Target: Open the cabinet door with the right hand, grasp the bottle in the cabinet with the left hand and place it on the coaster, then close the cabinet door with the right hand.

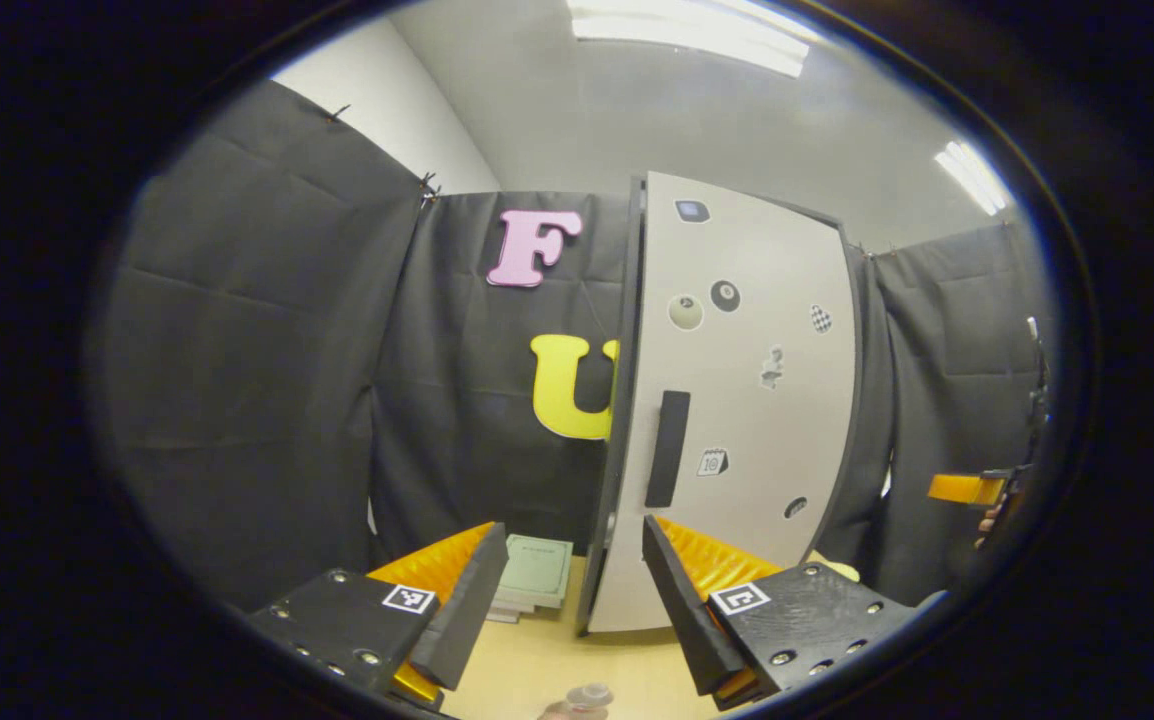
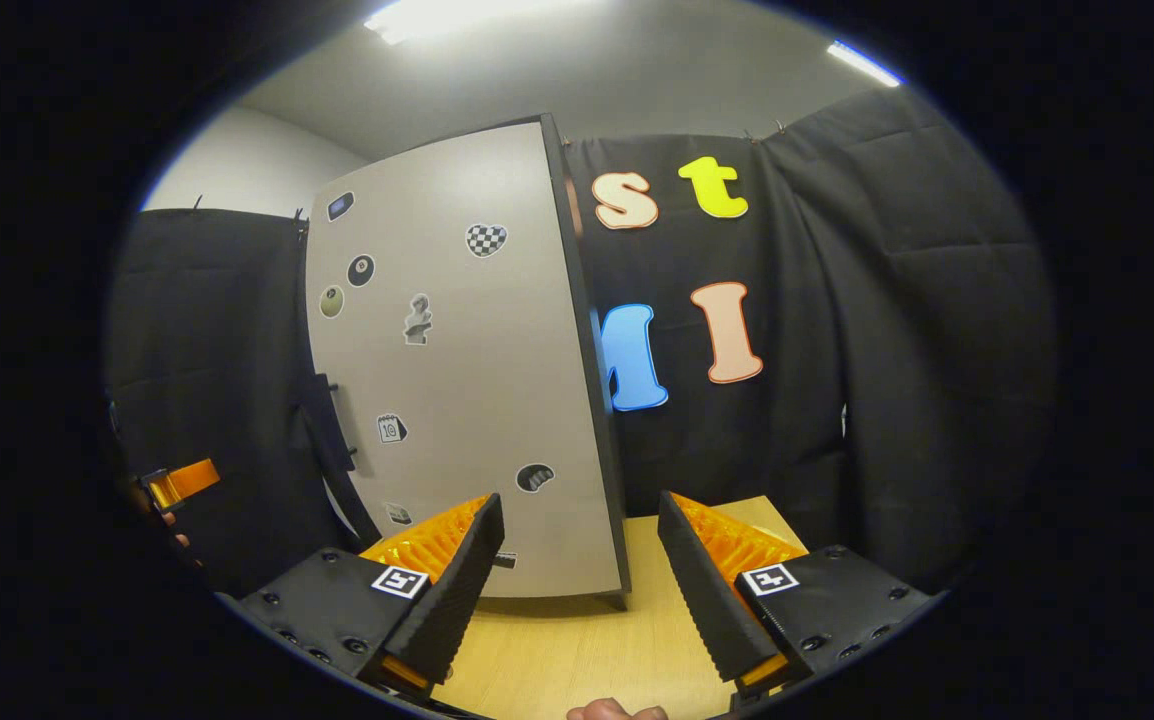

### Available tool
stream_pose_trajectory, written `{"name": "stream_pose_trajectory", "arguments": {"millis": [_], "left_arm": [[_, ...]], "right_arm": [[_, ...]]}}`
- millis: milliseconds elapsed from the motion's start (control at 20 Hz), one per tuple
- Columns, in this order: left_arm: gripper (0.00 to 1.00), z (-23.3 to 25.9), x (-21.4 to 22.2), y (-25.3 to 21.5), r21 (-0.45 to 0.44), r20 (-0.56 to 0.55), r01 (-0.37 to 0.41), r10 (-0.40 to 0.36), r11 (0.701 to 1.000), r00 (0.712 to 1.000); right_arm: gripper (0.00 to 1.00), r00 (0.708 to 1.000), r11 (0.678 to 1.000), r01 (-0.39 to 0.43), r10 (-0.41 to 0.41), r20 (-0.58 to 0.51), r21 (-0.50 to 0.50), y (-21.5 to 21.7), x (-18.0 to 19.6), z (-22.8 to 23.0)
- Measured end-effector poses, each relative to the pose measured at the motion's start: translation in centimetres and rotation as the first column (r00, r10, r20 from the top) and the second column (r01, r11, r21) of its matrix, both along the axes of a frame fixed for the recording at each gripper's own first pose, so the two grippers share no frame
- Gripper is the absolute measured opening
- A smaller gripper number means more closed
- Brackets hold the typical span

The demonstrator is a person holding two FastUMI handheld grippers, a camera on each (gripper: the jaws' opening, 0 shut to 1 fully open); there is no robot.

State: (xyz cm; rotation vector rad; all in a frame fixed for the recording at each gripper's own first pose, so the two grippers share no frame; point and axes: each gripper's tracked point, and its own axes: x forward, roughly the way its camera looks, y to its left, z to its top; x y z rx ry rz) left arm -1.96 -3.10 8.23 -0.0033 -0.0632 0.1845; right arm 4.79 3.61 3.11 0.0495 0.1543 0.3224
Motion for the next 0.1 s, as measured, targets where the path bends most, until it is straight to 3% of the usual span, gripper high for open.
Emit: {"name": "stream_pose_trajectory", "arguments": {"millis": [100], "left_arm": [[0.82,-0.84,0.45,1.42,-0.032,-0.011,-0.004,0.004,0.999,1.0]], "right_arm": [[0.98,1.0,1.0,0.006,-0.006,0.001,-0.008,0.69,0.05,-0.19]]}}
